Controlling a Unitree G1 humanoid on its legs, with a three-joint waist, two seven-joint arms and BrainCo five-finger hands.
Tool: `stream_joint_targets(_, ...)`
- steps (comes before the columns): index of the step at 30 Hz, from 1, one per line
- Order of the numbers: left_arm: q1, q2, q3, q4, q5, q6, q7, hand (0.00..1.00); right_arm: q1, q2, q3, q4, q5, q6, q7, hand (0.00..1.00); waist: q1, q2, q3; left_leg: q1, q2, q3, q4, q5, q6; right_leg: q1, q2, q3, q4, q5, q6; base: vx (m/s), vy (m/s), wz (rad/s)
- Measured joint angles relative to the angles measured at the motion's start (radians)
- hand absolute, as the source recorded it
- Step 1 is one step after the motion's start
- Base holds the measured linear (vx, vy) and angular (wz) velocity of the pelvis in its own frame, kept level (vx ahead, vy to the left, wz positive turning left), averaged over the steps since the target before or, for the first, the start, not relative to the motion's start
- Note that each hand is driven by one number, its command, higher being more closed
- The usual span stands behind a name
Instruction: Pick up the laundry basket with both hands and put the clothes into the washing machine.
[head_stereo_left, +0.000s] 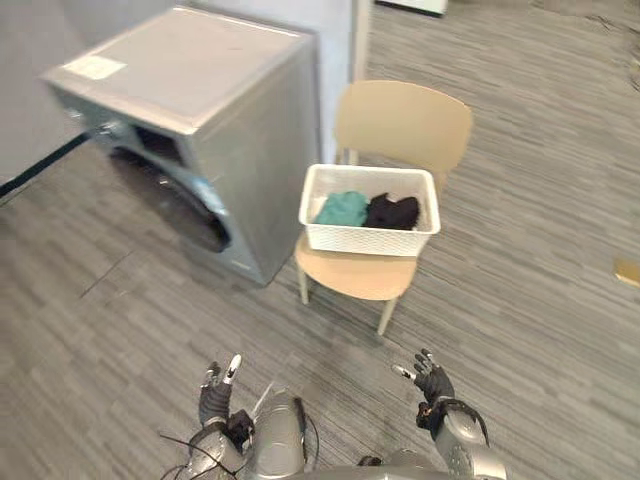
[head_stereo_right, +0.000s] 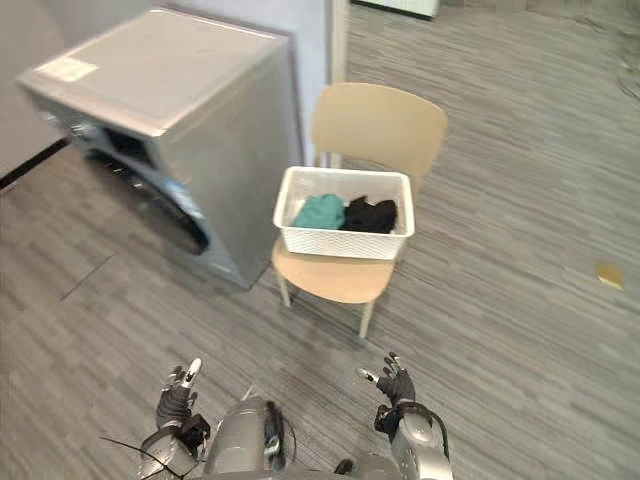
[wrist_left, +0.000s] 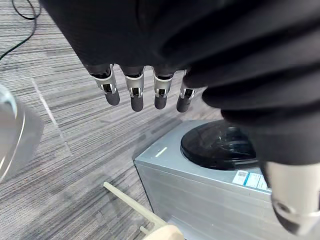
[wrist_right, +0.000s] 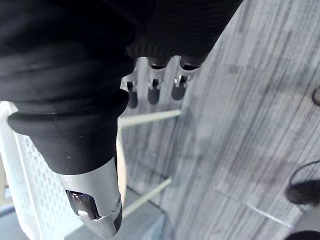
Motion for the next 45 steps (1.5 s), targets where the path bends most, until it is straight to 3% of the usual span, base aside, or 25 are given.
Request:
stream_joint_targets(2,-0.016,0.003,-0.032,0.025,0.008,0.013,-0.01,0.0,0.0,-0.008,-0.024,0.002,0.0,0.0,0.001,0.0,-0.029,0.025,-0.018,0.076,0.071,0.023,-0.079,0.014,-0.022,-0.006,-0.042,-0.101,0.017,0.016,0.027,-0.05,0.284,1.64)
stream_joint_targets(4,-0.032,0.004,-0.059,0.027,0.021,0.022,-0.022,0.0,0.001,-0.013,-0.055,0.002,-0.001,0.001,-0.001,0.0,-0.037,0.043,-0.036,0.141,0.069,0.074,-0.27,0.066,-0.126,-0.006,-0.095,-0.187,0.022,0.043,0.076,-0.03,0.439,1.68)
stream_joint_targets(5,-0.042,0.004,-0.069,0.026,0.035,0.023,-0.028,0.0,-0.004,-0.014,-0.08,0.001,0.0,0.001,-0.001,0.0,-0.036,0.063,-0.052,0.158,0.014,0.083,-0.389,0.045,-0.214,-0.004,-0.135,-0.242,0.019,0.071,0.109,0.0,0.509,1.66)
stream_joint_targets(7,-0.05,0.006,-0.06,0.025,0.054,0.022,-0.037,0.0,-0.007,-0.009,-0.092,-0.002,0.0,0.002,-0.002,0.0,-0.021,0.032,-0.049,0.159,-0.099,0.049,-0.456,0.014,-0.168,0.012,-0.236,-0.293,0.05,0.116,0.14,0.01,0.517,1.41)
stream_joint_targets(8,-0.045,0.007,-0.056,0.028,0.056,0.023,-0.037,0.0,-0.007,-0.003,-0.091,-0.009,0.0,0.002,-0.001,0.0,-0.017,0.02,-0.05,0.161,-0.135,0.037,-0.458,0.012,-0.152,0.017,-0.273,-0.294,0.087,0.127,0.13,0.07,0.541,1.35)
stream_joint_targets(9,-0.031,0.007,-0.058,0.04,0.06,0.025,-0.038,0.0,0.001,0.001,-0.091,-0.039,0.003,0.001,0.0,0.0,-0.029,0.025,-0.047,0.195,-0.215,-0.032,-0.471,-0.008,-0.101,0.003,-0.365,-0.21,0.259,0.207,-0.039,0.1,0.459,1.41)
stream_joint_targets(10,-0.029,0.007,-0.064,0.037,0.066,0.026,-0.039,0.0,0.007,0.005,-0.09,-0.046,0.008,0.0,0.001,0.0,-0.042,0.028,-0.047,0.211,-0.234,-0.067,-0.479,-0.008,-0.087,-0.03,-0.375,-0.107,0.327,0.255,-0.104,0.18,0.604,2.0)
stream_joint_targets(11,-0.03,0.032,-0.076,0.037,0.077,0.026,-0.042,0.0,0.02,0.025,-0.089,-0.058,0.021,0.0,0.002,0.0,-0.063,0.041,-0.04,0.227,-0.243,-0.145,-0.493,-0.01,-0.059,-0.096,-0.306,0.112,0.436,0.193,-0.02,0.14,0.293,1.54)
stream_joint_targets(14,-0.041,0.074,-0.077,0.018,0.098,0.026,-0.051,0.0,0.03,0.069,-0.091,-0.147,0.058,-0.022,-0.002,0.0,-0.073,0.014,-0.025,0.292,-0.281,-0.256,-0.562,0.001,-0.023,-0.242,-0.112,0.293,0.506,0.094,0.037,0.25,0.255,1.49)
stream_joint_targets(17,-0.046,0.088,-0.117,0.016,0.117,0.027,-0.06,0.0,-0.004,0.074,-0.092,-0.184,0.08,-0.052,-0.021,0.0,-0.072,0.016,-0.01,0.353,-0.309,-0.272,-0.599,-0.018,-0.005,-0.361,-0.071,0.203,0.395,0.071,0.037,0.22,0.103,0.35)
stream_joint_targets(19,-0.06,0.09,-0.146,0.009,0.122,0.026,-0.064,0.0,-0.02,0.074,-0.096,-0.187,0.08,-0.063,-0.03,0.0,-0.074,0.026,-0.001,0.371,-0.308,-0.27,-0.609,-0.044,-0.008,-0.405,-0.047,0.116,0.209,0.1,0.027,0.22,0.07,-0.01)
stream_joint_targets(20,-0.074,0.09,-0.152,0.008,0.126,0.026,-0.063,0.0,-0.028,0.075,-0.108,-0.188,0.08,-0.065,-0.038,0.0,-0.073,0.022,0.001,0.38,-0.313,-0.259,-0.604,-0.074,-0.016,-0.405,-0.04,0.054,0.059,0.153,0.014,0.28,0.047,-0.07)
stream_joint_targets(22,-0.077,0.084,-0.149,0.009,0.136,0.025,-0.063,0.0,-0.023,0.066,-0.113,-0.193,0.078,-0.065,-0.062,0.0,-0.073,0.015,0.002,0.439,-0.312,-0.241,-0.588,-0.146,-0.052,-0.385,-0.026,0.028,0.026,0.184,-0.024,0.52,-0.018,-0.19)
stream_joint_targets(24,-0.077,0.067,-0.141,0.006,0.138,0.022,-0.06,0.0,-0.008,0.055,-0.116,-0.224,0.079,-0.066,-0.073,0.0,-0.095,0.026,0.005,0.382,-0.249,-0.17,-0.318,-0.189,-0.104,-0.323,-0.023,-0.024,0.036,0.197,-0.082,0.57,-0.067,0.14)
stream_joint_targets(25,-0.085,0.048,-0.138,-0.01,0.138,0.022,-0.062,0.0,0.011,0.043,-0.116,-0.275,0.079,-0.065,-0.085,0.0,-0.113,0.054,0.016,0.257,-0.165,-0.105,0.011,-0.132,-0.106,-0.27,0.019,-0.042,0.017,0.199,-0.109,0.52,-0.118,-0.26)
stream_joint_targets(26,-0.062,0.022,-0.115,-0.03,0.134,0.02,-0.062,0.0,0.019,0.033,-0.112,-0.331,0.078,-0.066,-0.095,0.0,-0.089,0.087,0.029,0.172,-0.056,-0.068,0.259,0.003,-0.09,-0.215,0.088,0.008,-0.007,0.185,-0.126,0.53,-0.113,-0.86)
stream_joint_targets(28,-0.041,0.005,-0.115,-0.031,0.13,0.02,-0.06,0.0,0.021,0.036,-0.113,-0.381,0.077,-0.075,-0.111,0.0,-0.057,0.089,0.03,0.097,0.012,-0.061,0.451,0.006,-0.099,-0.155,0.131,0.087,-0.027,0.173,-0.133,0.6,-0.034,-1.46)
stream_joint_targets(32,-0.04,0.005,-0.111,-0.041,0.13,0.017,-0.061,0.0,0.022,0.055,-0.134,-0.401,0.048,-0.082,-0.121,0.0,-0.055,0.053,0.046,0.003,0.048,-0.053,0.349,-0.013,-0.07,-0.009,0.144,0.238,-0.169,0.193,-0.101,0.48,0.04,-1.12)
stream_joint_targets(35,-0.006,0.002,-0.093,-0.053,0.13,0.017,-0.062,0.0,0.018,0.066,-0.114,-0.401,0.005,-0.08,-0.132,0.0,-0.033,0.056,0.045,0.017,0.01,-0.143,-0.061,-0.021,-0.059,0.016,0.145,0.405,-0.198,0.199,-0.091,0.33,0.275,-1.69)
stream_joint_targets(36,0.01,0.001,-0.094,-0.072,0.13,0.017,-0.062,0.0,0.014,0.065,-0.097,-0.398,-0.019,-0.08,-0.131,0.0,-0.013,0.057,0.044,0.031,-0.029,-0.242,-0.217,-0.014,-0.072,0.015,0.141,0.47,-0.195,0.2,-0.087,0.27,0.38,-1.91)
stream_joint_targets(38,0.04,-0.009,-0.091,-0.097,0.122,0.014,-0.056,0.0,0.003,0.059,-0.047,-0.393,-0.096,-0.079,-0.129,0.0,0.003,0.072,0.035,0.071,-0.059,-0.372,-0.381,0.039,-0.12,0.007,0.137,0.533,-0.165,0.181,-0.006,0.23,0.407,-1.94)
stream_joint_targets(39,0.067,-0.011,-0.093,-0.102,0.116,0.009,-0.056,0.0,-0.017,0.045,-0.008,-0.392,-0.148,-0.079,-0.129,0.0,0.002,0.105,0.025,0.071,-0.051,-0.406,-0.393,0.085,-0.15,-0.009,0.146,0.575,-0.15,0.14,0.062,0.17,0.58,-1.51)
stream_joint_targets(40,0.052,-0.005,-0.082,-0.084,0.115,0.009,-0.056,0.0,-0.038,0.054,0.01,-0.369,-0.21,-0.073,-0.131,0.0,-0.01,0.097,0.029,0.07,-0.056,-0.387,-0.344,0.013,-0.209,-0.025,0.128,0.62,-0.124,0.121,0.094,0.14,0.571,-1.48)
stream_joint_targets(42,0.041,-0.004,-0.05,-0.095,0.116,-0.006,-0.043,0.0,-0.066,0.076,0.052,-0.338,-0.286,-0.056,-0.134,0.0,0.011,0.04,0.017,0.069,-0.096,-0.276,-0.34,-0.009,-0.172,-0.085,0.055,0.678,-0.114,0.134,0.131,0.07,0.41,-1.06)
stream_joint_targets(45,0.024,0.028,-0.064,-0.094,0.115,-0.021,-0.033,0.0,-0.245,0.079,0.132,-0.179,-0.369,-0.054,-0.138,0.0,0.051,0.022,0.025,0.051,-0.133,-0.155,-0.349,-0.016,-0.143,-0.158,-0.038,0.577,-0.143,0.212,0.161,-0.01,0.303,-1.05)
